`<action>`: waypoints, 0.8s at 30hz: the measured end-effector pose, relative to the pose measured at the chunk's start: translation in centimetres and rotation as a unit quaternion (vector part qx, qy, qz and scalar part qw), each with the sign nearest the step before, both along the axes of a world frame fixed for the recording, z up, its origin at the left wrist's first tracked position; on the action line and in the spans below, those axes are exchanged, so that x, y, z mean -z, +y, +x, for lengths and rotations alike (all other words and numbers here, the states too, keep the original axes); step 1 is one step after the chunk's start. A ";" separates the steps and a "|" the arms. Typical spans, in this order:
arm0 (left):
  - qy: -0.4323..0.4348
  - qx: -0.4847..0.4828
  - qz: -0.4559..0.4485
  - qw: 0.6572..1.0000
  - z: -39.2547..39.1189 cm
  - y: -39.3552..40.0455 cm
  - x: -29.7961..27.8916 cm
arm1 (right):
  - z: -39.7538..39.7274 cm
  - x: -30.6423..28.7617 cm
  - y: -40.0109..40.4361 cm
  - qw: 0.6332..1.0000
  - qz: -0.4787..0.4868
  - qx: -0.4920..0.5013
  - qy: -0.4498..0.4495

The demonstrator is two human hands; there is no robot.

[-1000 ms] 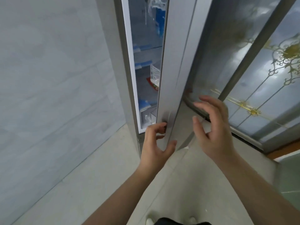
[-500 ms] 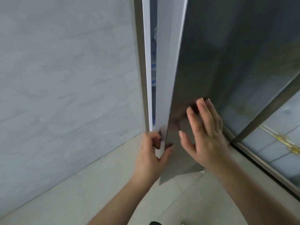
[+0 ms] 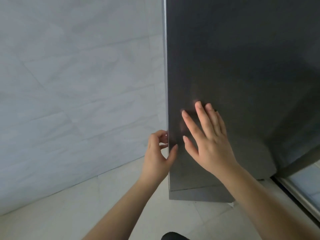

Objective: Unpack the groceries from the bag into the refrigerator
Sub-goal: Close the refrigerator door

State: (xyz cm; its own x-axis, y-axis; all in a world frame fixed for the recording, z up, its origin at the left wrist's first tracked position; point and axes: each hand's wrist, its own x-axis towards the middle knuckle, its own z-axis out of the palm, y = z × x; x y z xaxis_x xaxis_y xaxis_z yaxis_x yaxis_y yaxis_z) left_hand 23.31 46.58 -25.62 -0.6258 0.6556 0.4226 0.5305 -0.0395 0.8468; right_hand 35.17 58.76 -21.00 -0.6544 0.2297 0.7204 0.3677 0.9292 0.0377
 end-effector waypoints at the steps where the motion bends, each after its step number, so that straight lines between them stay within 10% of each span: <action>1: -0.014 -0.001 -0.002 1.000 -0.4 0.3 -0.1 | -0.4 -0.1 0.3 1.000 -0.002 -0.002 -0.004; 12: -0.001 0.010 -0.092 0.996 -2.7 2.0 -1.0 | -3.4 -0.2 3.3 0.995 -0.019 0.029 -0.099; 19: 0.157 0.013 -0.161 0.974 -1.8 1.0 -0.7 | -3.3 -0.3 3.2 0.993 -0.020 0.032 -0.111; 24: 0.360 -0.015 -0.279 0.890 -2.4 0.2 -1.3 | -3.3 -0.9 2.6 0.990 -0.048 0.029 -0.130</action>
State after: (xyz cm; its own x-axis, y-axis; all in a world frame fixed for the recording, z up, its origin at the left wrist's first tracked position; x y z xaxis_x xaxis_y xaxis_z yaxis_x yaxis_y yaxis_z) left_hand 20.95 46.78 -24.28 -0.3453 0.8763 0.3359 0.9373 0.3039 0.1707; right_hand 31.90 61.32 -20.08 -0.7984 0.3312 0.5029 0.4097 0.9108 0.0507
